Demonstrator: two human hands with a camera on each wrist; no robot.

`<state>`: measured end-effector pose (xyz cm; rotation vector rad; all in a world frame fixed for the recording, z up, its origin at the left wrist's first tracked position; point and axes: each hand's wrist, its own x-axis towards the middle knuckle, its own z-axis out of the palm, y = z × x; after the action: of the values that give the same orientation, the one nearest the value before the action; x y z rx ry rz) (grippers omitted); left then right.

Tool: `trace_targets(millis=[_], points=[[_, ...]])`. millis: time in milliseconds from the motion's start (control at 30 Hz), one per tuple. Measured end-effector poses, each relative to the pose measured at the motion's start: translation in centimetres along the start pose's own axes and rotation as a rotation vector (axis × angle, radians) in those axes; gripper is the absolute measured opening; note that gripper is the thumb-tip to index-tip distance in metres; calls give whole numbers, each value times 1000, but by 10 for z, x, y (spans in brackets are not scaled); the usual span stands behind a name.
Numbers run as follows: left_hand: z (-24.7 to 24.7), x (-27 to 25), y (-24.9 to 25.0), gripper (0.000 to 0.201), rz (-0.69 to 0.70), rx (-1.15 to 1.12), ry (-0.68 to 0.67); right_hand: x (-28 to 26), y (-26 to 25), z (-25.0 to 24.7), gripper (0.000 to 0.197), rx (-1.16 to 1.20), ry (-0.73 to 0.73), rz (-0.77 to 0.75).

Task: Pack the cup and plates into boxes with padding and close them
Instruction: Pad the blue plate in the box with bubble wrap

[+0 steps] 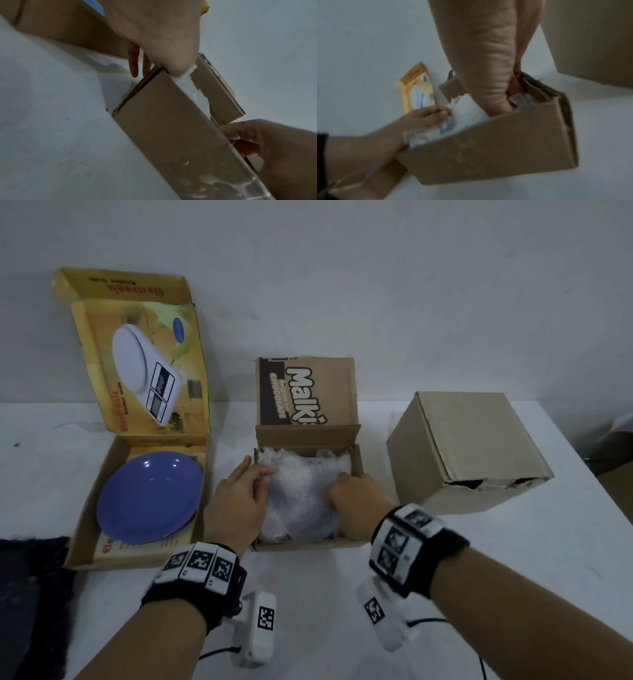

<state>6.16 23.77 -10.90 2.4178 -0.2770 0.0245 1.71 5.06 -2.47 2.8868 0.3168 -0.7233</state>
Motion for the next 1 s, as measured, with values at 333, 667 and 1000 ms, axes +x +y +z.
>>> trace_targets(millis=[333, 667, 1000], points=[[-3, -4, 16, 24, -102, -169, 2, 18, 10, -9, 68, 302, 157, 49], [-3, -5, 14, 24, -47, -80, -2, 48, 13, 14, 114, 312, -99, -25], [-1, -6, 16, 24, -73, -89, 2, 8, 24, -1, 70, -7, -37, -6]])
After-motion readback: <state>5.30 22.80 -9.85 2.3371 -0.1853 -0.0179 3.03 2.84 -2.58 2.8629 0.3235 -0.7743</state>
